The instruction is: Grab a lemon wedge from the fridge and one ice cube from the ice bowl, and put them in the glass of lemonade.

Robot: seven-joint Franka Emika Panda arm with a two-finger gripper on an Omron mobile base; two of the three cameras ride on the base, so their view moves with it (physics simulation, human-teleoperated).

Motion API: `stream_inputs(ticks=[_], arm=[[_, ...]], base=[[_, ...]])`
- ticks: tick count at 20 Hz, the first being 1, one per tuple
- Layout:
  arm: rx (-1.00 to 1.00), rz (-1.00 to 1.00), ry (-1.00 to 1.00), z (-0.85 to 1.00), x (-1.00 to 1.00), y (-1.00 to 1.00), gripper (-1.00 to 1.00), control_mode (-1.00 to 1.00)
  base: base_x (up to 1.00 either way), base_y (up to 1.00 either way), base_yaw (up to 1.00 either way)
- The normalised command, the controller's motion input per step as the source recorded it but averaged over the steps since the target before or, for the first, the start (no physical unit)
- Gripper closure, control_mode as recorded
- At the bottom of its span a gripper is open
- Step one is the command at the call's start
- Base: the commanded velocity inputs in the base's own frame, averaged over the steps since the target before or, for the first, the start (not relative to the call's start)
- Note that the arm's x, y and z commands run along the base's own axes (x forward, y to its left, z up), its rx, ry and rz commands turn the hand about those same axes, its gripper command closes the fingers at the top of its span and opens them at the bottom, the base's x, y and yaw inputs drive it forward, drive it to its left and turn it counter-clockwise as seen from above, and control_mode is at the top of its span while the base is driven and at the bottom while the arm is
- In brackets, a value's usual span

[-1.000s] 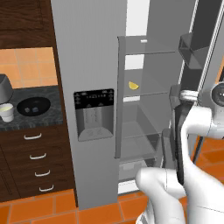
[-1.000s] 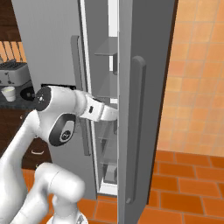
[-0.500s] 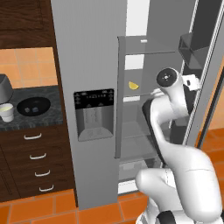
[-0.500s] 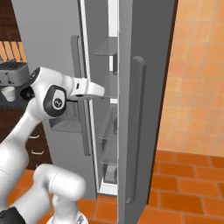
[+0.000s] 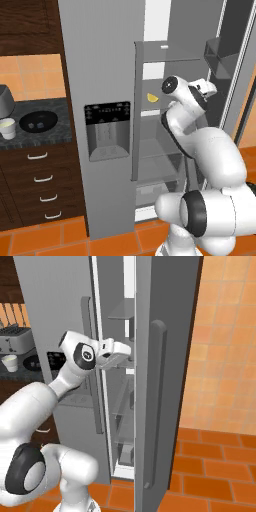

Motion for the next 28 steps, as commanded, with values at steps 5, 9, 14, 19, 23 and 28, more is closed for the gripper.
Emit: stream_inputs(ticks=[5, 9, 14, 19, 23, 28], arm=[[-0.12, -0.09, 0.04, -0.11, 0.21, -0.89, -1.00, -1.00], [-0.09, -0.09, 0.06, -0.02, 0.08, -0.98, -1.00, -1.00], [-0.06, -0.09, 0.04, 0.00, 0.00, -1.00, -1.00, -1.00], [-0.02, -0.07, 0.01, 0.00, -0.01, -0.97, -1.00, -1.00], [0.04, 0.00, -0.05, 0.04, -0.31, -0.17, -1.00, -1.00], [0.03, 0.02, -0.11, 0.17, -0.14, 0.47, -1.00, -1.00]], base=[[0.00, 0.00, 0.00], [0.00, 0.00, 0.00], [0.00, 0.00, 0.00], [0.00, 0.00, 0.00], [0.00, 0.00, 0.00], [0.00, 0.00, 0.00]])
